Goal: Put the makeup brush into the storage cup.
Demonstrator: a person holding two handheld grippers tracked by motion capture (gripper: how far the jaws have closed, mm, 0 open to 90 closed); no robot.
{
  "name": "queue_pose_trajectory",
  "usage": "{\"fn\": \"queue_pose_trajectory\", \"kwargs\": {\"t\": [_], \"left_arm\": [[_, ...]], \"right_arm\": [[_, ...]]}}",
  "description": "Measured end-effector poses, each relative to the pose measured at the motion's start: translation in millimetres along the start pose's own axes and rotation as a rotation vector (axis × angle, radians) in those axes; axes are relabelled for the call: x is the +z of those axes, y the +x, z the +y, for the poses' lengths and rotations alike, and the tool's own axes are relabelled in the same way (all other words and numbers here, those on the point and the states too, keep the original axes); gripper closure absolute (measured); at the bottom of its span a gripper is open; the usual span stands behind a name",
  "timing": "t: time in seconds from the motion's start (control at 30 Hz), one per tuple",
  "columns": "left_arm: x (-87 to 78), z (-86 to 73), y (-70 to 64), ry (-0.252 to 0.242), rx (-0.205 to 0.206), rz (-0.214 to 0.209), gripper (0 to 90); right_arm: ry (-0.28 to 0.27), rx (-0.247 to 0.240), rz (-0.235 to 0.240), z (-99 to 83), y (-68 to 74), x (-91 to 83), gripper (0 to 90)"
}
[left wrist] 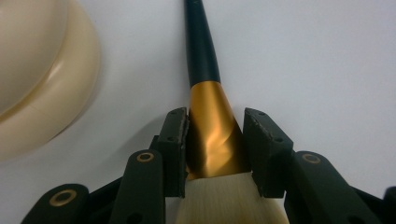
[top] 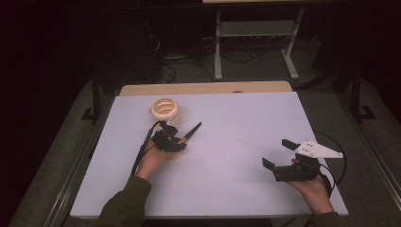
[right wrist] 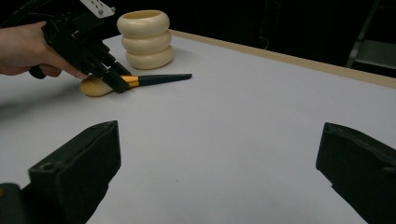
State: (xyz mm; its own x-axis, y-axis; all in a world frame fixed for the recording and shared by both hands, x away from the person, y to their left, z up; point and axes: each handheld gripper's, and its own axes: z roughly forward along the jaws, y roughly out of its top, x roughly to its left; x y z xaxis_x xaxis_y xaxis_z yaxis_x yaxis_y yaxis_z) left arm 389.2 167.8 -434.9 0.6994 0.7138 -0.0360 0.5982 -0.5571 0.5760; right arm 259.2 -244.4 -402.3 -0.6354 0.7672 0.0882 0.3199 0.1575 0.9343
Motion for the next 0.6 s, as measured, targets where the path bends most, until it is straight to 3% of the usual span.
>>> {"fn": "queue_pose_trajectory", "kwargs": {"t": [0.53, 0.6], "left_arm": [[-1.2, 0.0, 4.7, 0.013, 0.051, -0.029, 62.7], [-0.8, -0.6, 4.8, 0.004, 0.040, -0.038, 62.7]], "right_arm": [[-0.002, 0.002, -0.003, 0.2, 0.1, -0.6, 0.0], [-0.001, 0.008, -0.004, 0.3, 0.2, -1.0, 0.0]]}}
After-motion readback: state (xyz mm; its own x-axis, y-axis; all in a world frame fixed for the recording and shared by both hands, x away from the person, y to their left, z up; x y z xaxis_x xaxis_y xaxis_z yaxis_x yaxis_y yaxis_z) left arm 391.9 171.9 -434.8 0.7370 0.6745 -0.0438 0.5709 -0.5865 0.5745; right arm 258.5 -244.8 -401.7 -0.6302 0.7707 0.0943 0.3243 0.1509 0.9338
